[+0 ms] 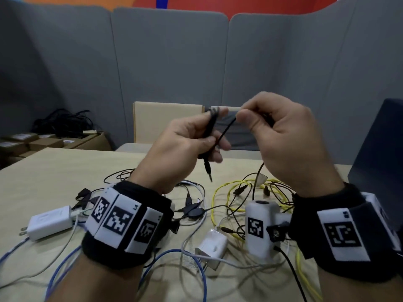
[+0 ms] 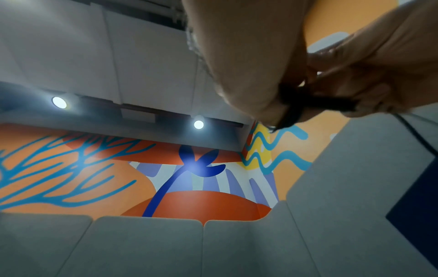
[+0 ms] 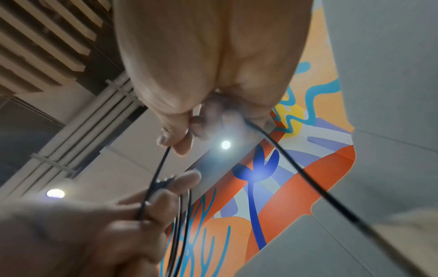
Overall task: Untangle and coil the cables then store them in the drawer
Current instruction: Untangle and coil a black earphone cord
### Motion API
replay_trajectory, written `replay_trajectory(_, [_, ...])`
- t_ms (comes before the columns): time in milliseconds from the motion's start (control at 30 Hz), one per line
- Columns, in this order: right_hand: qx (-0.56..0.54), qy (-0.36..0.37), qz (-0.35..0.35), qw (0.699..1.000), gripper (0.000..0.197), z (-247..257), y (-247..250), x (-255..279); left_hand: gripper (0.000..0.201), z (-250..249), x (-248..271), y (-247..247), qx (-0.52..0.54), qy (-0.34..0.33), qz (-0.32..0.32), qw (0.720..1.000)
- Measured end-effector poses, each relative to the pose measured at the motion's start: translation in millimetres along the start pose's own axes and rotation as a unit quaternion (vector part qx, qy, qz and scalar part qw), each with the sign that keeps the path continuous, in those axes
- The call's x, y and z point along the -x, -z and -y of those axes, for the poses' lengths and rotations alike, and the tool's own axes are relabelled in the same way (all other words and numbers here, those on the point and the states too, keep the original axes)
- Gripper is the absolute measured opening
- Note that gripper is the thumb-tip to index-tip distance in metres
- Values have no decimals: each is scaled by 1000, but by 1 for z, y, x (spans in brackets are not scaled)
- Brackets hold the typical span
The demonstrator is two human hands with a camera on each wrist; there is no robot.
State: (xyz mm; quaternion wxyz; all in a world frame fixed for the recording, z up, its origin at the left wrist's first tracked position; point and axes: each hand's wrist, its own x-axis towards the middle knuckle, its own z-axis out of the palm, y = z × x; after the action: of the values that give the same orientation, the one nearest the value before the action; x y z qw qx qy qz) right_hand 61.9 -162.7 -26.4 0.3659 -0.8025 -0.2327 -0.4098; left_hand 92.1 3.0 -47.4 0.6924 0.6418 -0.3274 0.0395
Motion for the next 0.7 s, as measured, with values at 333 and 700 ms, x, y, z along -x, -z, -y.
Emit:
replay_trajectory(333, [-40, -13, -44, 998, 25, -3, -2, 0, 20, -14, 11, -5, 110, 10, 116, 987])
replay_trajectory(700, [-95, -104, 146, 979, 20, -13, -22, 3, 33, -22, 6, 0, 370, -101, 20, 923])
